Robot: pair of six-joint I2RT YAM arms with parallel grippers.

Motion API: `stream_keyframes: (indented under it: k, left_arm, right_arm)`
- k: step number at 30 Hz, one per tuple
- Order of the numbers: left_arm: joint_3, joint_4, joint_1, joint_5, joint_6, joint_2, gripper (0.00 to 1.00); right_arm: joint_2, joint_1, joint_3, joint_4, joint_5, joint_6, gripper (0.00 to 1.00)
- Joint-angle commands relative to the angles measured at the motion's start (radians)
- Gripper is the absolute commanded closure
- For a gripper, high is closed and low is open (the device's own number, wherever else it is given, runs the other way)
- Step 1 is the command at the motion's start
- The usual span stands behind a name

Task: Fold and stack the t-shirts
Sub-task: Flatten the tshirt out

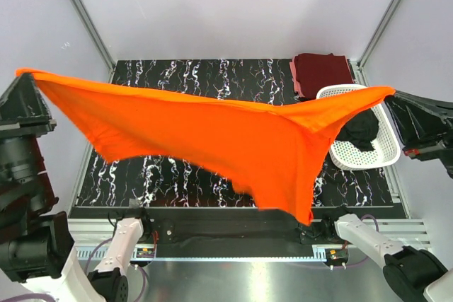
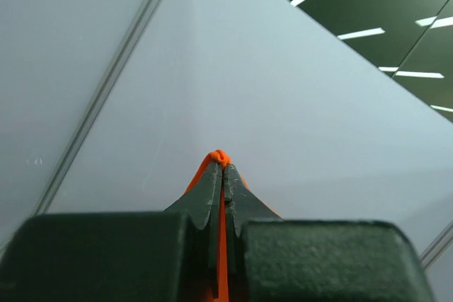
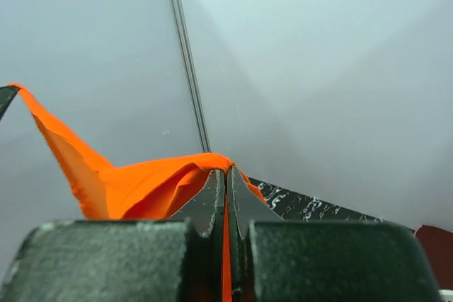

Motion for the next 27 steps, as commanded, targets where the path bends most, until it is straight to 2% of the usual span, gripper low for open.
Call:
stream_keyframes:
  k: [1, 5, 9, 12, 13, 15, 17, 20, 21, 24, 27]
  left_arm:
    - [-0.002, 0.067, -0.005, -0.059, 0.042, 0.047, 1.00]
    - [-0.135, 0.159, -0.005, -0.072, 0.029, 0.063, 1.00]
    - [-0.459, 0.326, -0.005, -0.101, 0.008, 0.066, 1.00]
    - [-0.598, 0.368, -0.005, -0.108, -0.015, 0.104, 0.99]
    - [-0.687, 0.368, -0.003, -0.125, -0.047, 0.118, 0.98]
    - [-0.764, 0.408, -0.003, -0.151, -0.050, 0.168, 0.98]
    - [-0.877, 0.504, -0.003, -0.197, -0.046, 0.220, 0.98]
    - [-0.945, 0.552, -0.003, -0.217, -0.028, 0.355, 1.00]
    - [-0.963, 0.658, -0.002, -0.204, -0.030, 0.445, 1.00]
    - [-0.924, 0.676, 0.009, -0.204, -0.087, 0.590, 1.00]
    - [-0.808, 0.672, 0.028, -0.155, -0.089, 0.789, 1.00]
  right_arm:
    - [0.063, 0.003, -0.060, 0.065, 0.063, -0.003, 1.00]
    - [0.098, 0.003, -0.254, 0.271, 0.095, -0.002, 1.00]
    - [0.170, 0.005, -0.460, 0.473, 0.112, -0.019, 1.00]
    - [0.252, 0.003, -0.608, 0.623, 0.109, -0.035, 1.00]
    - [0.280, 0.005, -0.666, 0.690, 0.110, -0.039, 1.00]
    - [0.379, 0.005, -0.700, 0.741, 0.110, -0.058, 1.00]
    - [0.452, 0.003, -0.723, 0.806, 0.119, -0.071, 1.00]
    - [0.611, 0.002, -0.680, 0.844, 0.132, -0.108, 1.00]
    - [0.695, -0.001, -0.666, 0.850, 0.135, -0.121, 1.00]
    - [0.867, -0.017, -0.565, 0.849, 0.101, -0.140, 1.00]
    - [1.013, -0.024, -0.453, 0.840, 0.087, -0.160, 1.00]
